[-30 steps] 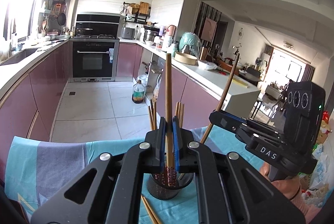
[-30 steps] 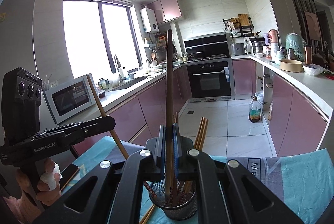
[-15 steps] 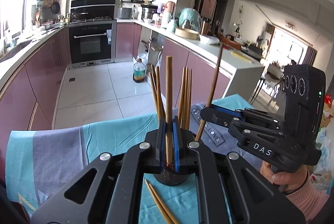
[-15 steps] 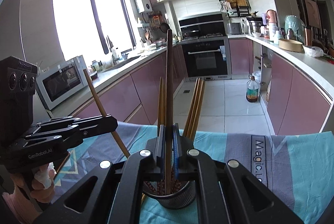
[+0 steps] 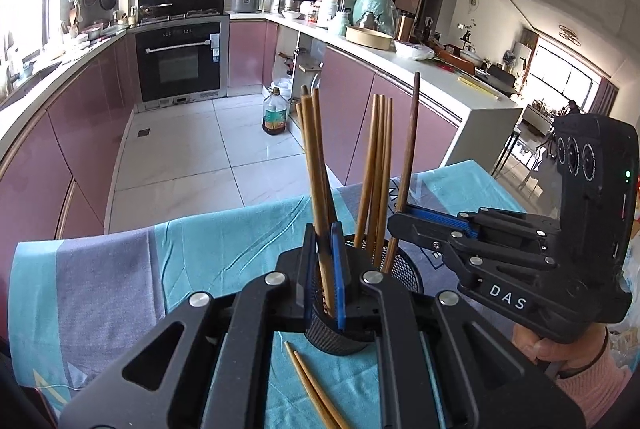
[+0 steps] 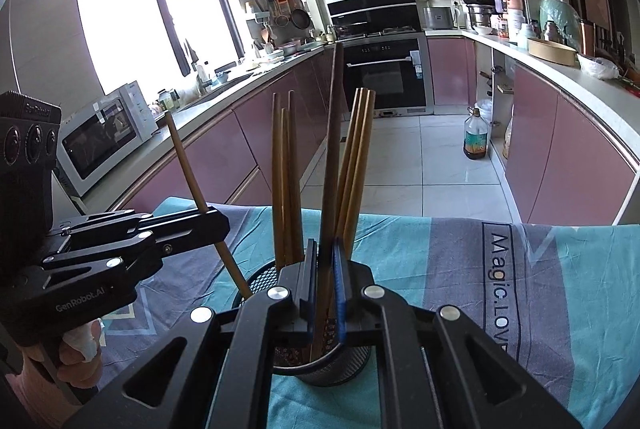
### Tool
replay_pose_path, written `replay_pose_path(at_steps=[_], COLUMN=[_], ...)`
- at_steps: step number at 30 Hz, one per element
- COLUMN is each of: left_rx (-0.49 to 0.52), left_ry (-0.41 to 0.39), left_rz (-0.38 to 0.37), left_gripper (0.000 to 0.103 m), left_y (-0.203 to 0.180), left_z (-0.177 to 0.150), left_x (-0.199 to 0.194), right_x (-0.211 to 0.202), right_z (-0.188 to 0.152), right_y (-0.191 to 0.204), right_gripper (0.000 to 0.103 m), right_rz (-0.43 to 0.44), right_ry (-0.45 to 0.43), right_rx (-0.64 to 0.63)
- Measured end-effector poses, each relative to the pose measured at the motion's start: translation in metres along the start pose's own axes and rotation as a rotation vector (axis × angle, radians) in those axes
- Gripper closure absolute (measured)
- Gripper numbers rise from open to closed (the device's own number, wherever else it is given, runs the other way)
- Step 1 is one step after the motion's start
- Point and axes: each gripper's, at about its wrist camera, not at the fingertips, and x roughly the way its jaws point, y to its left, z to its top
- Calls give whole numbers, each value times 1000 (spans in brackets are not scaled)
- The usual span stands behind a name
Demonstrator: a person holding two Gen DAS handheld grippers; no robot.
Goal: Organize utensils
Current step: 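Withdraw the left tool from the cup toward the remaining chopsticks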
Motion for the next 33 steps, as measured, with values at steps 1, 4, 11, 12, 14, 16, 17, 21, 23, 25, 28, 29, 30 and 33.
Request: replay_pose_path(at_steps=[1, 4, 11, 12, 14, 16, 17, 21, 23, 25, 28, 29, 30, 33], left_rx=[-10, -28, -60, -64, -66, -71, -71, -63, -54, -50, -44, -47, -56, -71], left_ry=[4, 14, 14, 10, -3, -20, -32, -81, -96, -101, -89, -84, -71, -38], left_rz=[-2, -4, -3, 3, 13, 28, 35, 68, 73, 85, 119, 122, 120, 138], left_gripper=[95, 94, 89, 87, 82, 72, 70, 49, 47, 42, 40, 39, 38, 38], left_y=[1, 6, 16, 17, 20, 20, 20, 21, 22, 24, 26, 27, 30, 36], left_z=[0, 1, -5, -8, -11, -17, -19, -31, -39, -47, -62, -69, -76, -94], left_x=[3, 11, 15, 13, 10, 5, 1, -19, -28, -36, -43, -45, -45, -44], right_x=[1, 4, 0, -2, -6, -11, -14, -30, -37, -47, -53, -52, -50, -38], right_z=[0, 0, -4, -4, -6, -8, -9, -15, -18, -25, -35, -42, -46, -66], right_y=[0, -1, -3, -3, -2, 0, 1, 9, 13, 22, 33, 37, 38, 43], right_gripper=[95, 95, 85, 83, 77, 72, 71, 63, 60, 58, 53, 52, 52, 52], right_rz=[-1, 0, 11, 15, 23, 34, 45, 90, 111, 142, 177, 193, 200, 203], right_ry=[1, 5, -5, -10, -18, -30, -36, -64, -76, -86, -75, -56, -39, 29], right_rx=[2, 11, 18, 18, 18, 16, 16, 3, -11, -42, -77, -84, -86, -97])
